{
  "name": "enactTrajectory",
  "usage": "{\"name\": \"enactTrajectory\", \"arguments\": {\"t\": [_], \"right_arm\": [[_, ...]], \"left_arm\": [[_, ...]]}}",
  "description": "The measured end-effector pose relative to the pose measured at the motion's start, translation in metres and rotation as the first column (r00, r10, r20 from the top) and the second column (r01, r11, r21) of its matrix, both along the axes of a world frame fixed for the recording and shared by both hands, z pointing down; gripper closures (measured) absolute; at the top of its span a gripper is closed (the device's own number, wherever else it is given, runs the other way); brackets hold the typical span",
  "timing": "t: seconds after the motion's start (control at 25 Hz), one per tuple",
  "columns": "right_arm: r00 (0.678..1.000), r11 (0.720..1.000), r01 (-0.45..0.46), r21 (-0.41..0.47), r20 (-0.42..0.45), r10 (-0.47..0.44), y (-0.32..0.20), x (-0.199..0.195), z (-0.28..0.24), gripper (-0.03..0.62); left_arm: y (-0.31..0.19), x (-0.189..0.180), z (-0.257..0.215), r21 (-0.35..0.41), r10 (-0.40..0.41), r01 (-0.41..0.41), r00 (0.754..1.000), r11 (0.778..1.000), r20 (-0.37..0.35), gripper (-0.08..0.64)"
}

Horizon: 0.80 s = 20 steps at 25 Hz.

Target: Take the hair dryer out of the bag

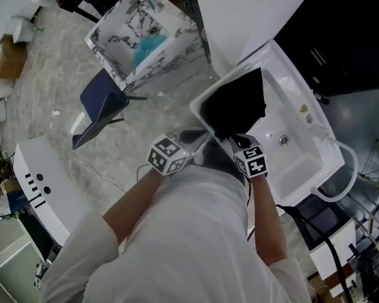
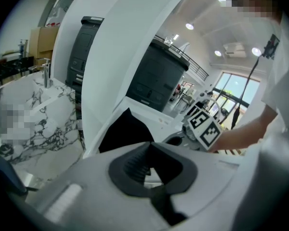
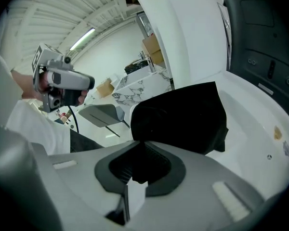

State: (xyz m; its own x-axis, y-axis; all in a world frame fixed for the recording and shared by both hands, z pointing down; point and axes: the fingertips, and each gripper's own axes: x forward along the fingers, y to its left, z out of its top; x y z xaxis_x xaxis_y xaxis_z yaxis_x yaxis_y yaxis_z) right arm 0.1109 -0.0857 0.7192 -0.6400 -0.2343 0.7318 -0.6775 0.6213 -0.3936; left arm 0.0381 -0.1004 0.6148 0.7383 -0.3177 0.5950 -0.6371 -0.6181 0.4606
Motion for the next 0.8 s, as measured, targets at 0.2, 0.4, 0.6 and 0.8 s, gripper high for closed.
{"name": "enactTrajectory", "arguments": {"t": [0.2,0.4,0.6,0.8], "right_arm": [[0.997,0.999,-0.053,0.011,0.061,0.052,-0.019,0.008,-0.01,0.574],[0.993,0.995,-0.093,0.027,0.08,0.091,-0.037,0.014,-0.013,0.575],[0.984,0.989,-0.149,0.023,0.105,0.146,-0.048,0.016,-0.016,0.575],[0.973,0.979,-0.203,0.022,0.118,0.199,-0.059,0.015,-0.024,0.575]], "left_arm": [[0.002,0.014,0.008,0.007,0.014,-0.014,0.999,1.0,0.034,0.56],[0.001,0.014,0.014,0.013,-0.025,0.024,0.995,1.0,0.098,0.56],[0.001,0.02,0.019,-0.001,0.016,-0.016,0.996,1.0,0.086,0.56],[-0.004,0.034,0.036,-0.024,0.1,-0.099,0.993,0.995,0.068,0.555]]}}
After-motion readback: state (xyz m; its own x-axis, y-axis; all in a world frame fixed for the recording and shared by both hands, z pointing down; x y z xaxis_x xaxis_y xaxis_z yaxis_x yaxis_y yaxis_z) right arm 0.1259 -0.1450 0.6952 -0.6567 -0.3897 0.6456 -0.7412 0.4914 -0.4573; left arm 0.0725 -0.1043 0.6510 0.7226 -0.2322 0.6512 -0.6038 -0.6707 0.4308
